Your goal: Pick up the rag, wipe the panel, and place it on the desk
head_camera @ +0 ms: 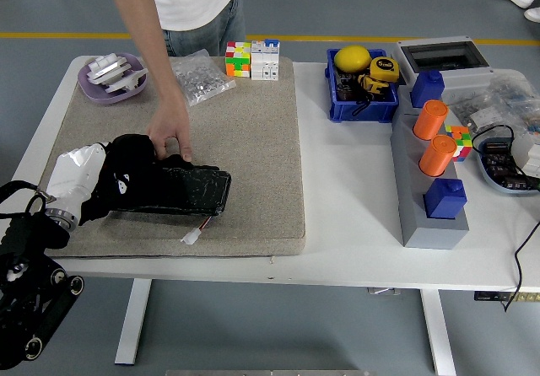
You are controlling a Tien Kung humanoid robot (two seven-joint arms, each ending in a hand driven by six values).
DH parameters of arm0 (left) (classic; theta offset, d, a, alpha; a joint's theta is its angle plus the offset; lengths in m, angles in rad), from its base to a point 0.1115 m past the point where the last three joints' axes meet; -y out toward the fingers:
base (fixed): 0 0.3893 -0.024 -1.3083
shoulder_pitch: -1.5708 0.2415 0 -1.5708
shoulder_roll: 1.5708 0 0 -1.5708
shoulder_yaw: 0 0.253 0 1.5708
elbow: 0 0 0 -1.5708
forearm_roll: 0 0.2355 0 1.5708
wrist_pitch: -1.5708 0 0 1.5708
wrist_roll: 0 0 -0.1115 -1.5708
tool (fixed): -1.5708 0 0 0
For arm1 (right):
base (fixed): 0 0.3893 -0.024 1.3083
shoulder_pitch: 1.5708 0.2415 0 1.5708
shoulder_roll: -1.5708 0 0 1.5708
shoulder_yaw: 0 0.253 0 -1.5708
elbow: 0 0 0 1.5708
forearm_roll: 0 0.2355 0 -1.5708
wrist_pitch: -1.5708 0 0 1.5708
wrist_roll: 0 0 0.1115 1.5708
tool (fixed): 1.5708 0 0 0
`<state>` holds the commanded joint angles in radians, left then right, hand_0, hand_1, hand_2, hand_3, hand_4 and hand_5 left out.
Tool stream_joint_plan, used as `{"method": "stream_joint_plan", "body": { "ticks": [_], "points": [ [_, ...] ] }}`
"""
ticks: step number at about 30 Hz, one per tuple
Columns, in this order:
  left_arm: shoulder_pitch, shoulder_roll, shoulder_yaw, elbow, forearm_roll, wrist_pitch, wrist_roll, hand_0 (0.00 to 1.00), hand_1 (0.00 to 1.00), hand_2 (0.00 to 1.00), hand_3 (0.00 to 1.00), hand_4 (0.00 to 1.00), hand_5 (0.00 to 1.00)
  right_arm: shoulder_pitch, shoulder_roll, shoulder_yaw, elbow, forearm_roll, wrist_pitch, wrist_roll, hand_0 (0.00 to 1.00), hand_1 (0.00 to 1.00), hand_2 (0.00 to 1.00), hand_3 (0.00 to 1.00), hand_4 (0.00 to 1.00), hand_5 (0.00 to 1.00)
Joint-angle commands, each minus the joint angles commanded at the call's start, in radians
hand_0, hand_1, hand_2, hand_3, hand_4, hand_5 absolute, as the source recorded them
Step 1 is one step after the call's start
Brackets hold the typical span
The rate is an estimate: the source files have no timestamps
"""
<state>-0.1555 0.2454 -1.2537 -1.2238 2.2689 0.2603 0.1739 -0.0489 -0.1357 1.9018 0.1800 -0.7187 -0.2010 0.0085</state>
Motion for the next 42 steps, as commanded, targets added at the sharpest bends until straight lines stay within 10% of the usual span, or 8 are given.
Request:
{"method": "stream_joint_plan", "body": {
  "ticks": [20, 42],
  "points": [
    [0.011, -0.003, -0.080, 0.016, 0.000, 0.014, 0.009, 0.270, 0.275, 0.521, 0.462, 0.089, 0.002, 0.002, 0.004, 0.019, 0.000, -0.016, 0.007, 0.004, 0.713, 0.633, 0.667, 0.556, 0.951, 0.410],
    [-0.024, -0.011, 0.165, -0.055, 0.000, 0.022, 0.017, 0.270, 0.274, 0.520, 0.460, 0.085, 0.002, 0.007, 0.003, 0.018, 0.000, -0.013, 0.012, 0.006, 0.714, 0.633, 0.667, 0.557, 0.953, 0.412]
  ]
}}
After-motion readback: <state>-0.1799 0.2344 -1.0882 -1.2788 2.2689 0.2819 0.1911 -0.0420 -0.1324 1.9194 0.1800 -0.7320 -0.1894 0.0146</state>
